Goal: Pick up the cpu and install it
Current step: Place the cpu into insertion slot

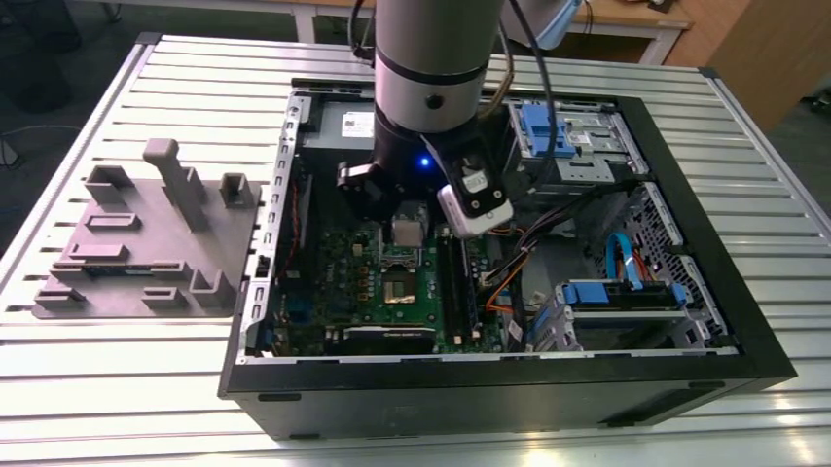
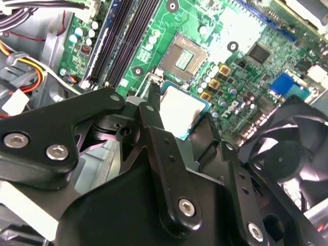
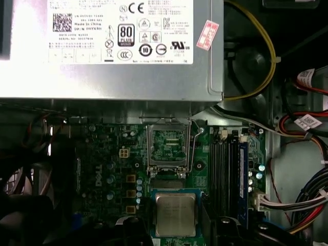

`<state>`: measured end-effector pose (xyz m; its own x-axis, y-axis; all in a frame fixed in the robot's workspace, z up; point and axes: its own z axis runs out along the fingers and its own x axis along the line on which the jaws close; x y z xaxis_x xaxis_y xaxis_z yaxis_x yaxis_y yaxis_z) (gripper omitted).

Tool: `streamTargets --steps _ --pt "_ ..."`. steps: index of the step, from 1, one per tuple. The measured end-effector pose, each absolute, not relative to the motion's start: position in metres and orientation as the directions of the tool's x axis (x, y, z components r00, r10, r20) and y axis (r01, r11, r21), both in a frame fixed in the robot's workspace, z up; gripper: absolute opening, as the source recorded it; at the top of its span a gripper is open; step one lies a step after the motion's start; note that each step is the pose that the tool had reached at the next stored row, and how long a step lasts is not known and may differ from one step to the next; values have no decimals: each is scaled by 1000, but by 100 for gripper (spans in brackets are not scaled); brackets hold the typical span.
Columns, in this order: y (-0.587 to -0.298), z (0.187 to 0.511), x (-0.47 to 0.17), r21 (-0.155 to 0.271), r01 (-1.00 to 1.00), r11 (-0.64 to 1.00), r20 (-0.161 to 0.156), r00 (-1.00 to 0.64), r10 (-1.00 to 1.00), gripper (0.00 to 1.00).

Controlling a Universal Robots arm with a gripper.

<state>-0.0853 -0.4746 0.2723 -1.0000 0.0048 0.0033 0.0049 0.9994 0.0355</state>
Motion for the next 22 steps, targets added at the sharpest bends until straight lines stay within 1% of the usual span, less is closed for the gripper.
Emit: streamTargets --steps 4,18,22 --pt "-476 267 -85 36 5 999 0 -1000 5 47" --pt "-476 266 -85 35 5 999 -3 -1000 5 47" --pt "-476 265 -85 35 4 999 -15 -1000 5 47"
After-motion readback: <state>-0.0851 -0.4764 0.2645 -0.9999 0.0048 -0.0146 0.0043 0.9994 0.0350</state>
